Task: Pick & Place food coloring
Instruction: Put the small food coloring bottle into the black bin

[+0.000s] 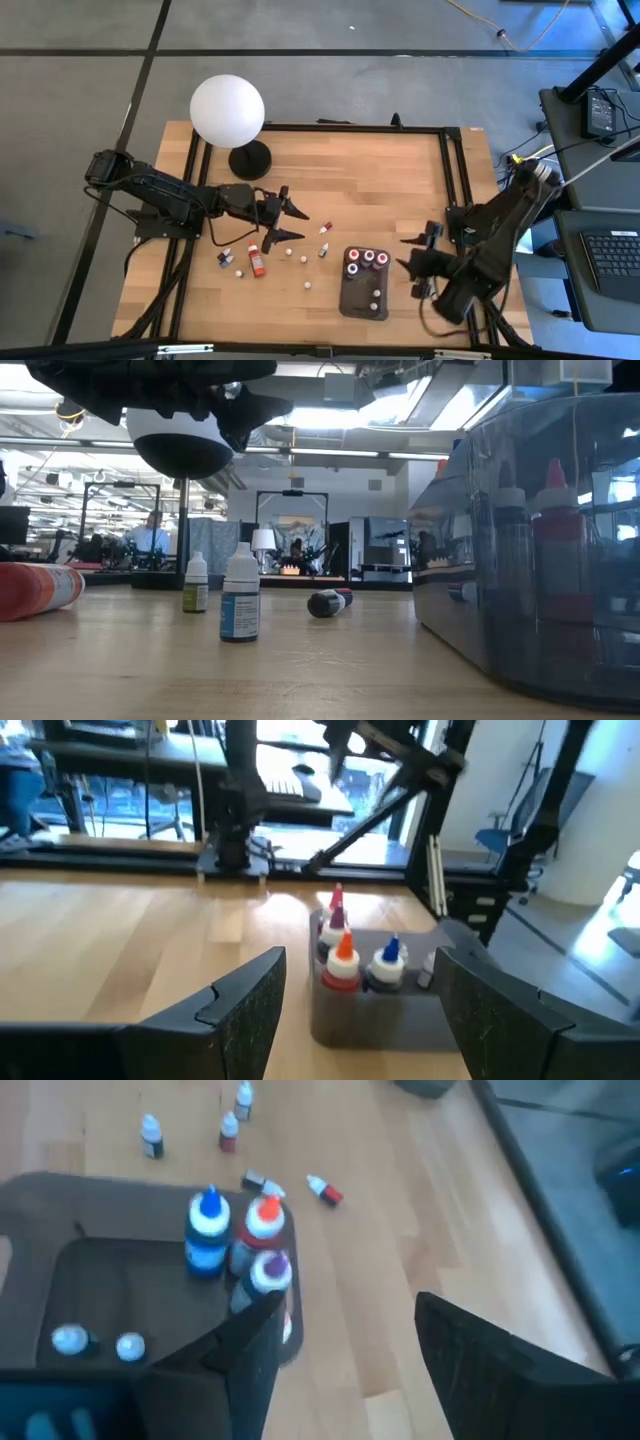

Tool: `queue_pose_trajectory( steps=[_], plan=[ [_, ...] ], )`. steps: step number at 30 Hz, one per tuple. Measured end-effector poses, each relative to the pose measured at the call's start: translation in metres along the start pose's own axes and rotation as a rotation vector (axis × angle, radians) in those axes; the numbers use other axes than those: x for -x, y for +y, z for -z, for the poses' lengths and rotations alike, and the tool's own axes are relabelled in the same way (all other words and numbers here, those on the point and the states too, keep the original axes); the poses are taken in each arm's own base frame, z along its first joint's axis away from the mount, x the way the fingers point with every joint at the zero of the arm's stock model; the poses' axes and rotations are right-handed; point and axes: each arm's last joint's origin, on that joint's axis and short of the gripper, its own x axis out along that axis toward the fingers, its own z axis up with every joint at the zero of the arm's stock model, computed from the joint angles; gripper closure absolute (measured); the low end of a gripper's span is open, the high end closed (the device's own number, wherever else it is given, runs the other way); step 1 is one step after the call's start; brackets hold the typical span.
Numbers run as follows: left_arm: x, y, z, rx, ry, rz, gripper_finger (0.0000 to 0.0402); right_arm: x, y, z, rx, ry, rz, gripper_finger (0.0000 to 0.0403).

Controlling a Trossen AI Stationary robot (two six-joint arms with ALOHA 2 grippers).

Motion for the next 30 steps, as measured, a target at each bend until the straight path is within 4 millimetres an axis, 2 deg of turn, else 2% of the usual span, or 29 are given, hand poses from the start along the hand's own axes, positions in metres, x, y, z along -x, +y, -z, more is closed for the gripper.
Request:
queue_pose_trajectory(
  steps=[4,7,11,14,17,23,30],
  plan=[
    [-0.003,-0.005,0.002,0.043,0.068,-0.02,0.0151,-0.003,-0.029,0.028,-0.158,-0.013,-0.019,0.0176],
    [-0.007,-0.009,-0.001,0.068,0.191,-0.114,0.0151,-0.009,-0.042,0.045,-0.268,-0.028,-0.03,0.0176],
    [-0.01,-0.013,-0.011,0.003,0.346,-0.3,0.0151,-0.021,-0.049,0.059,-0.322,-0.092,-0.022,0.0176],
    [-0.011,-0.01,-0.021,0.006,0.335,-0.386,0.0151,-0.031,-0.048,0.065,-0.359,-0.113,-0.021,0.0176],
    [-0.017,-0.005,-0.023,-0.019,0.322,-0.388,0.0151,-0.038,-0.045,0.069,-0.343,-0.118,-0.02,0.0176],
    [-0.041,0.007,-0.001,-0.059,0.353,-0.398,0.0159,-0.045,-0.043,0.073,-0.325,-0.11,-0.026,0.0176],
    [-0.071,0.018,0.038,-0.067,0.374,-0.416,0.0204,-0.045,-0.043,0.074,-0.322,-0.1,-0.033,0.0176]
  ],
)
